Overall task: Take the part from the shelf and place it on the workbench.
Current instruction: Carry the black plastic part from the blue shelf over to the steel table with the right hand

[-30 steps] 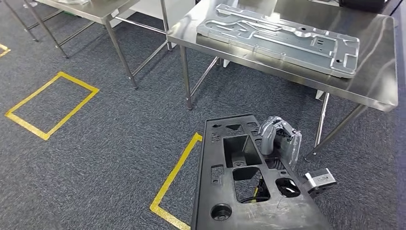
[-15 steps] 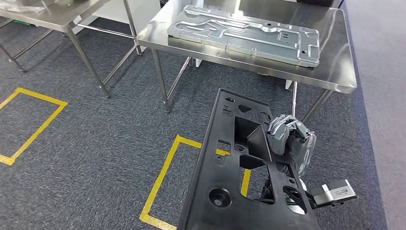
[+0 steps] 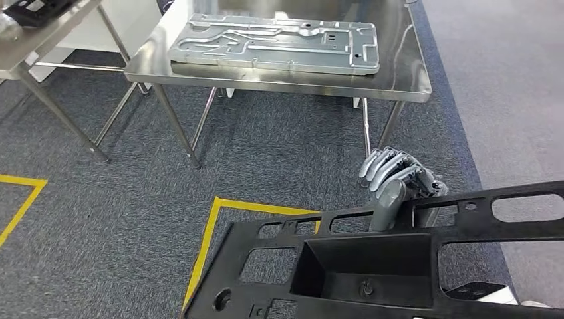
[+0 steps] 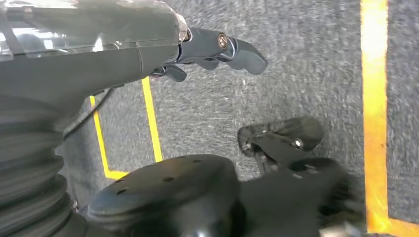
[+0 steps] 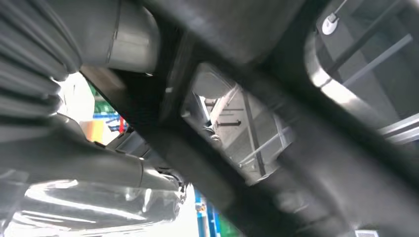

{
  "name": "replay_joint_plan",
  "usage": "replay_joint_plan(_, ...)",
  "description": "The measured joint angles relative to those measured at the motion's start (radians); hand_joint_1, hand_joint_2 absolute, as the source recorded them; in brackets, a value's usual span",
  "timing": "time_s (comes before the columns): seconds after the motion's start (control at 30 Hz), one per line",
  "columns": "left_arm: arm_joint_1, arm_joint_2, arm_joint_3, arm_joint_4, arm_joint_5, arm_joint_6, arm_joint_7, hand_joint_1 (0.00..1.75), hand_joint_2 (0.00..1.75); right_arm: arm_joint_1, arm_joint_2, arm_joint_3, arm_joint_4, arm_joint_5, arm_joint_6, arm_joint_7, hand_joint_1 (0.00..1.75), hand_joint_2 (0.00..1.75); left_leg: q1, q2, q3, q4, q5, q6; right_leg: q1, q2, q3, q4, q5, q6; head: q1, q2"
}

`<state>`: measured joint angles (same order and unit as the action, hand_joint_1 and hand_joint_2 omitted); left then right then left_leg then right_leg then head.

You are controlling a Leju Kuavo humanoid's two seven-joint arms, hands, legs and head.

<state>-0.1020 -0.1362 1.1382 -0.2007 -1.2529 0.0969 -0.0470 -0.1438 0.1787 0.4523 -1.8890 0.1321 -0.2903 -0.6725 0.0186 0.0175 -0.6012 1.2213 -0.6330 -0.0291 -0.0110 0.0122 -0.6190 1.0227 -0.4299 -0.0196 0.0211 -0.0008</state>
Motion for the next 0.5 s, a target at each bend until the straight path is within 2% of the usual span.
replay_joint_plan(0.03, 0.0, 0.0, 0.0, 0.0, 0.002, 0.0, 0.0, 0.0, 1.75, -0.001, -0.002, 0.004, 0.0, 0.0, -0.001, 0.001, 1.64, 1.75, 0.0, -0.007, -0.028, 0.05, -0.012, 0.001, 0.002, 0.014, 0.0, 0.001, -0.001, -0.001, 0.0, 0.0)
replay_joint_plan(0.07, 0.0, 0.0, 0.0, 0.0, 0.003, 0.0, 0.0, 0.0, 1.75, 0.0, -0.003, 0.008, 0.001, 0.0, -0.002, 0.001, 1.64, 1.75, 0.0, -0.01, -0.041, 0.066, -0.003, 0.003, 0.004, 0.029, 0.001, 0.001, -0.001, -0.002, 0.0, 0.0)
replay_joint_plan(0.1, -0.001, 0.0, 0.0, 0.0, 0.004, 0.0, 0.0, 0.0, 1.75, 0.0, -0.004, 0.011, 0.002, -0.001, -0.003, 0.0, 1.64, 1.75, -0.001, -0.012, -0.036, 0.042, 0.025, 0.006, 0.005, 0.043, 0.003, 0.002, -0.001, -0.002, 0.0, 0.0)
replay_joint_plan(0.13, -0.002, 0.0, 0.0, 0.0, 0.004, 0.001, 0.001, 0.0, 1.75, 0.0, -0.005, 0.014, 0.002, -0.003, -0.006, 0.0, 1.64, 1.75, -0.001, -0.02, -0.014, -0.015, 0.066, 0.011, 0.006, 0.057, 0.005, 0.003, -0.001, -0.001, 0.0, 0.0)
replay_joint_plan(0.2, 0.002, 0.001, 0.0, 0.0, 0.005, 0.002, 0.001, 0.0, 1.75, -0.002, -0.006, 0.018, 0.003, -0.007, -0.01, -0.001, 1.64, 1.75, 0.0, -0.065, 0.035, -0.142, 0.127, 0.022, 0.006, 0.084, 0.004, 0.006, 0.0, 0.003, 0.001, 0.0)
replay_joint_plan(0.23, 0.003, 0.001, 0.0, 0.0, 0.005, 0.003, 0.001, 0.0, 1.75, -0.004, -0.006, 0.02, 0.004, -0.009, -0.013, -0.001, 1.64, 1.75, -0.001, -0.083, 0.05, -0.182, 0.14, 0.026, 0.005, 0.095, 0.002, 0.007, 0.001, 0.008, 0.001, 0.0)
replay_joint_plan(0.27, 0.004, 0.001, 0.0, 0.0, 0.006, 0.004, 0.001, 0.0, 1.75, -0.005, -0.007, 0.021, 0.006, -0.011, -0.014, -0.001, 1.64, 1.75, -0.003, -0.094, 0.055, -0.198, 0.14, 0.029, 0.003, 0.105, -0.002, 0.007, 0.003, 0.015, 0.001, 0.0)
replay_joint_plan(0.33, 0.001, 0.0, 0.0, 0.0, 0.005, 0.005, 0.002, 0.0, 1.75, -0.007, -0.009, 0.022, 0.008, -0.013, -0.017, -0.001, 1.64, 1.75, -0.004, -0.08, 0.058, -0.207, 0.145, 0.036, -0.001, 0.121, -0.007, 0.004, 0.008, 0.029, 0.001, 0.0)
replay_joint_plan(0.37, 0.0, -0.001, 0.0, 0.0, 0.004, 0.005, 0.002, 0.0, 1.75, -0.008, -0.01, 0.022, 0.008, -0.014, -0.019, -0.002, 1.64, 1.75, -0.002, -0.071, 0.062, -0.214, 0.15, 0.042, 0.0, 0.11, -0.01, 0.009, 0.004, 0.035, 0.002, 0.0)
replay_joint_plan(0.4, -0.001, -0.002, 0.0, 0.0, 0.003, 0.006, 0.002, 0.0, 1.75, -0.01, -0.01, 0.022, 0.008, -0.014, -0.022, -0.002, 1.64, 1.75, 0.0, -0.061, 0.065, -0.22, 0.155, 0.049, 0.002, 0.086, -0.02, 0.029, -0.01, 0.04, 0.005, 0.0)
replay_joint_plan(0.47, 0.001, -0.002, 0.0, 0.0, 0.001, 0.008, 0.005, 0.0, 1.75, -0.014, -0.012, 0.022, 0.011, -0.014, -0.028, -0.002, 1.64, 1.75, 0.001, -0.043, 0.068, -0.228, 0.16, 0.057, 0.004, 0.024, -0.066, 0.127, -0.066, 0.045, 0.01, 0.0)
replay_joint_plan(0.5, 0.003, -0.002, 0.0, 0.0, 0.0, 0.01, 0.006, 0.0, 1.75, -0.015, -0.013, 0.023, 0.014, -0.014, -0.031, -0.002, 1.64, 1.75, 0.001, -0.034, 0.068, -0.228, 0.16, 0.058, 0.002, 0.006, -0.098, 0.193, -0.096, 0.048, 0.012, 0.0)
